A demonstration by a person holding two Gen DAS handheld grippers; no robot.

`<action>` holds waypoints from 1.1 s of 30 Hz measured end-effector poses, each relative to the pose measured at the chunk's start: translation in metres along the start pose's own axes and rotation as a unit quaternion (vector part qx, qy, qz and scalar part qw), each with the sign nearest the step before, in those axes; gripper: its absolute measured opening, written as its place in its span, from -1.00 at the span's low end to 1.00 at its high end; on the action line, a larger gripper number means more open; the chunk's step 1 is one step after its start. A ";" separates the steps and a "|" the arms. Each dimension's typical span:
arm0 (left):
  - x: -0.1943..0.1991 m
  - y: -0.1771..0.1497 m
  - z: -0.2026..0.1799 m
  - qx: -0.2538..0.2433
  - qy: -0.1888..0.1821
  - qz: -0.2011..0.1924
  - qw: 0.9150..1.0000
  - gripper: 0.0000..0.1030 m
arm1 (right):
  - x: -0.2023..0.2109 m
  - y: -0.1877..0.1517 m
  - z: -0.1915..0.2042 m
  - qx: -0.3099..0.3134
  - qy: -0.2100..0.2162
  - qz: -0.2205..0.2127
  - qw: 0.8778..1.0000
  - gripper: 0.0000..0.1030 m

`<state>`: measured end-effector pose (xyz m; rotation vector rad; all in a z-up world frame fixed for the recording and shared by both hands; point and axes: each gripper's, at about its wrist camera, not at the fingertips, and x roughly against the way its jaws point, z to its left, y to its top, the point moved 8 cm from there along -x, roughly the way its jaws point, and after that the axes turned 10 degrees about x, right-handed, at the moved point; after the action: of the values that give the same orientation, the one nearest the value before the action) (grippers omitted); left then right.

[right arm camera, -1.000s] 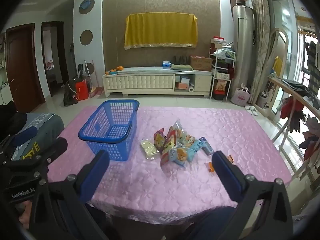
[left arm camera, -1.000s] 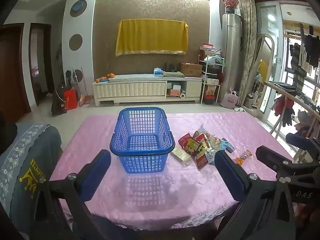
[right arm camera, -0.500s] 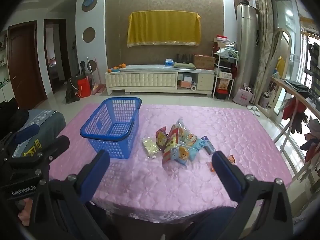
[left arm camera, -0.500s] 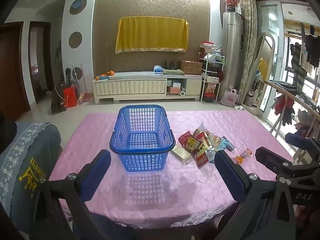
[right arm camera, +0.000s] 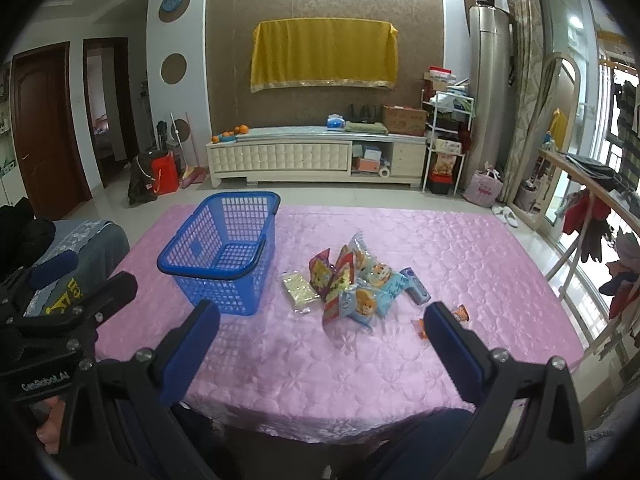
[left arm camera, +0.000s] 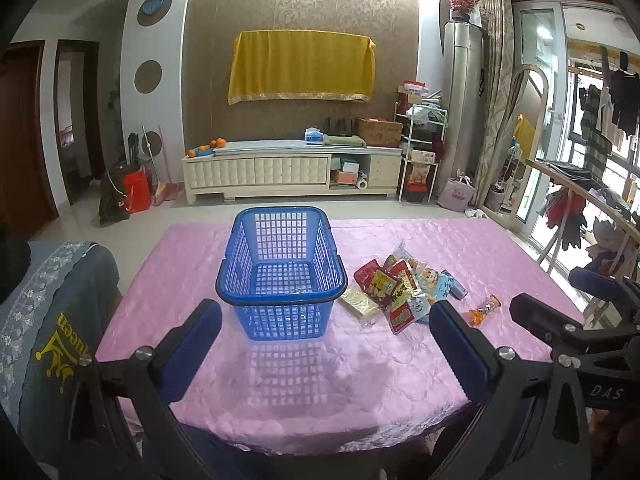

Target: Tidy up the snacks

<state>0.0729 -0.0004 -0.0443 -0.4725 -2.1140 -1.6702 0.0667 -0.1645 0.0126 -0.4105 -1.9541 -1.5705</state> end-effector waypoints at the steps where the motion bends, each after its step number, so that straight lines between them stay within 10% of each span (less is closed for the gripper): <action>1: 0.000 0.000 0.000 0.001 -0.003 0.001 1.000 0.99 | 0.000 0.000 0.000 0.000 0.001 0.000 1.000 1.00; 33: 0.001 0.000 -0.003 0.001 -0.004 0.007 1.000 0.99 | 0.000 -0.003 -0.002 -0.008 0.012 0.004 1.000 1.00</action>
<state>0.0724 -0.0032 -0.0437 -0.4931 -2.1116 -1.6619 0.0652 -0.1672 0.0110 -0.4045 -1.9209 -1.5793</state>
